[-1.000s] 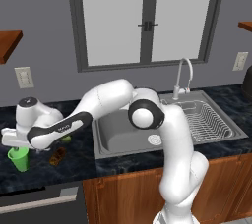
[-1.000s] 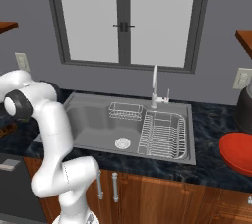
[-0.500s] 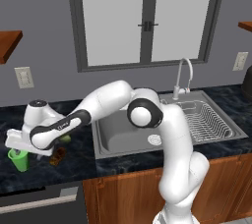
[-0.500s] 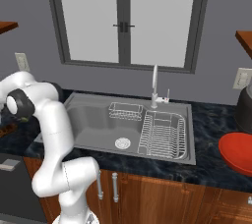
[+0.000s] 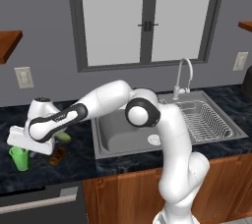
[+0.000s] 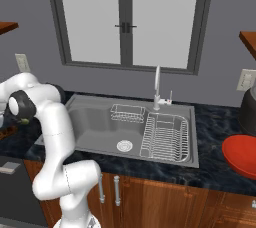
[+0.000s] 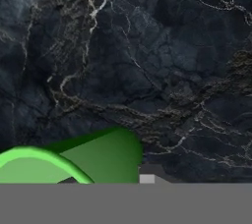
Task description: Remove the cucumber and sweet potato from the sink. Then move the bowl and cup from the counter to the sink for washing.
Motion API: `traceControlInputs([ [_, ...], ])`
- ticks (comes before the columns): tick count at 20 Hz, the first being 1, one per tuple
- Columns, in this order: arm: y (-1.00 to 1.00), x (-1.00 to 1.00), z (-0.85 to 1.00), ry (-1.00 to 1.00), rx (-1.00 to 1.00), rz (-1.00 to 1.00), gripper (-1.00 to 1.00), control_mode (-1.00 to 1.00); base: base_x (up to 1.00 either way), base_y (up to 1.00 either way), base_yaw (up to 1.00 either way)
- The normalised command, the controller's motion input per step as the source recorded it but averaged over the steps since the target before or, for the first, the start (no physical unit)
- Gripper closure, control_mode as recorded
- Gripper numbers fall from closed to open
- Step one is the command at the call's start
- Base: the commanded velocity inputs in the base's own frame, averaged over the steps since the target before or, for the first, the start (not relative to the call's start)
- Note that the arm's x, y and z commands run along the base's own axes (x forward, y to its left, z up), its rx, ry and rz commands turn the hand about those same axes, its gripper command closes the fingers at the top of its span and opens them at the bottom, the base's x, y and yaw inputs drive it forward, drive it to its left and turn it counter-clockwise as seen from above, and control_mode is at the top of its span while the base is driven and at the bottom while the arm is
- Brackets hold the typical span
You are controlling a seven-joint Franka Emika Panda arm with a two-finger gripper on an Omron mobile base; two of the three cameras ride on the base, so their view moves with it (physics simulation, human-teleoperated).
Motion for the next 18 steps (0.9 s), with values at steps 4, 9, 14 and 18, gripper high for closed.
traceControlInputs([
  [4, 0.0, 0.01, -0.05, 0.02, 0.0, 0.0, 1.0, -1.0, 0.0, 0.0, 0.0],
  [9, -0.02, -0.03, 0.11, -0.01, -0.02, 0.0, 1.0, -1.0, 0.0, 0.0, 0.0],
  [14, -0.13, -0.03, 0.36, -0.01, -0.03, 0.0, 1.0, -1.0, 0.0, 0.0, 0.0],
  [18, -0.2, -0.05, 0.43, -0.01, 0.0, 0.0, 1.0, -1.0, 0.0, 0.0, 0.0],
])
